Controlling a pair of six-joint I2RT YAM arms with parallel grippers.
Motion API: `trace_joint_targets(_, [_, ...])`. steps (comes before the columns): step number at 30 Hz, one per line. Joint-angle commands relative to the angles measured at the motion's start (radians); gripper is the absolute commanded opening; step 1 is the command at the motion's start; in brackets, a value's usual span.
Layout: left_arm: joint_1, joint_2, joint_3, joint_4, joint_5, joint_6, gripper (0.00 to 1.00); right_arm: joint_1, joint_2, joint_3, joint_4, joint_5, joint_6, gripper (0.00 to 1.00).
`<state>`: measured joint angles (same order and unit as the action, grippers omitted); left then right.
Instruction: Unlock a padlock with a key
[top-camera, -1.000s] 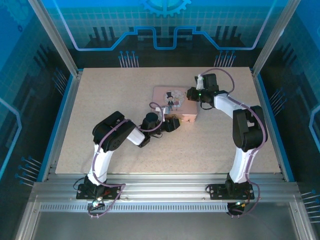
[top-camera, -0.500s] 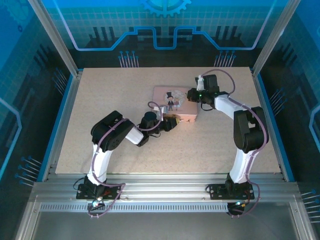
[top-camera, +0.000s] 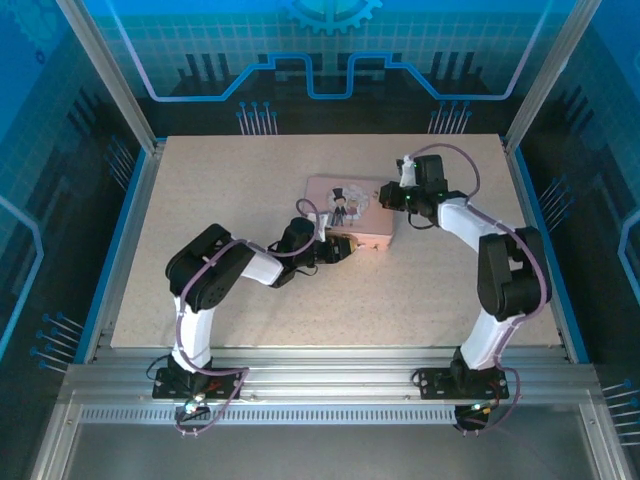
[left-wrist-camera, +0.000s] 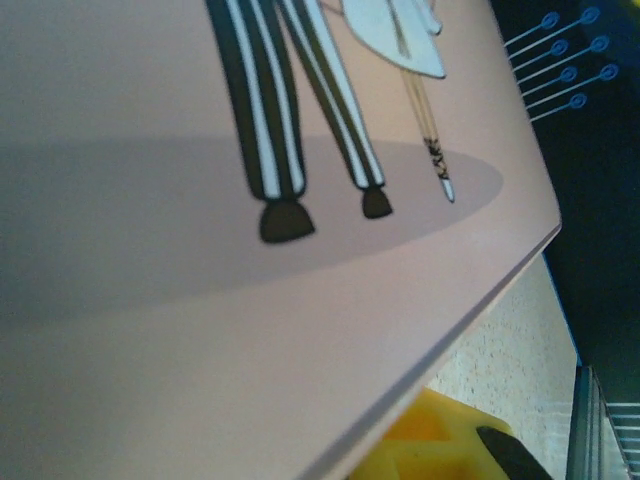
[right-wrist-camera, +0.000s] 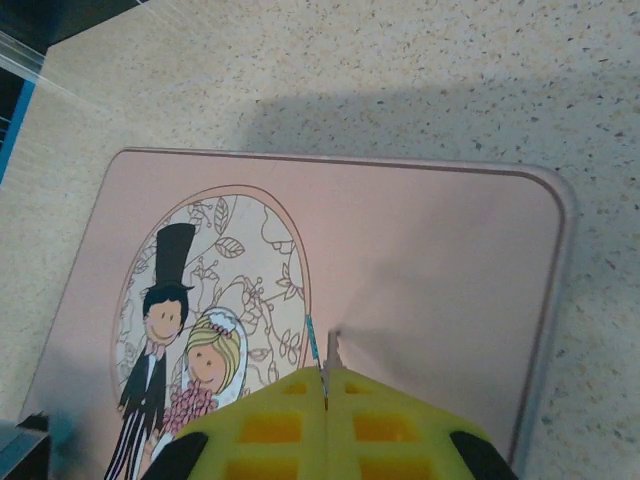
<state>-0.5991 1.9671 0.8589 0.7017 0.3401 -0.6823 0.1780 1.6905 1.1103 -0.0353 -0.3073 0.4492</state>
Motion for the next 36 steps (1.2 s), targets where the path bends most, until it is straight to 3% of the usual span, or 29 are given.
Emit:
trace_joint_targets(1, [0.000,-0.067,0.047,-0.189,0.051,0.001,0.10,-0.016,-0.083,-0.060,0.048,-0.066,0.017,0.00])
trace_joint_targets(18, [-0.034,-0.126,0.082,-0.286,0.065,-0.193,0.11,-0.023,-0.453,-0.440,0.141,-0.246,0.092,0.00])
trace_joint_targets(29, [-0.036,-0.137,0.149,-0.361,0.067,-0.229,0.12,-0.015,-0.625,-0.593,0.127,-0.252,0.128,0.00])
trace_joint_targets(36, [-0.034,-0.142,0.198,-0.397,0.080,-0.241,0.12,0.017,-0.652,-0.694,0.239,-0.229,0.226,0.00])
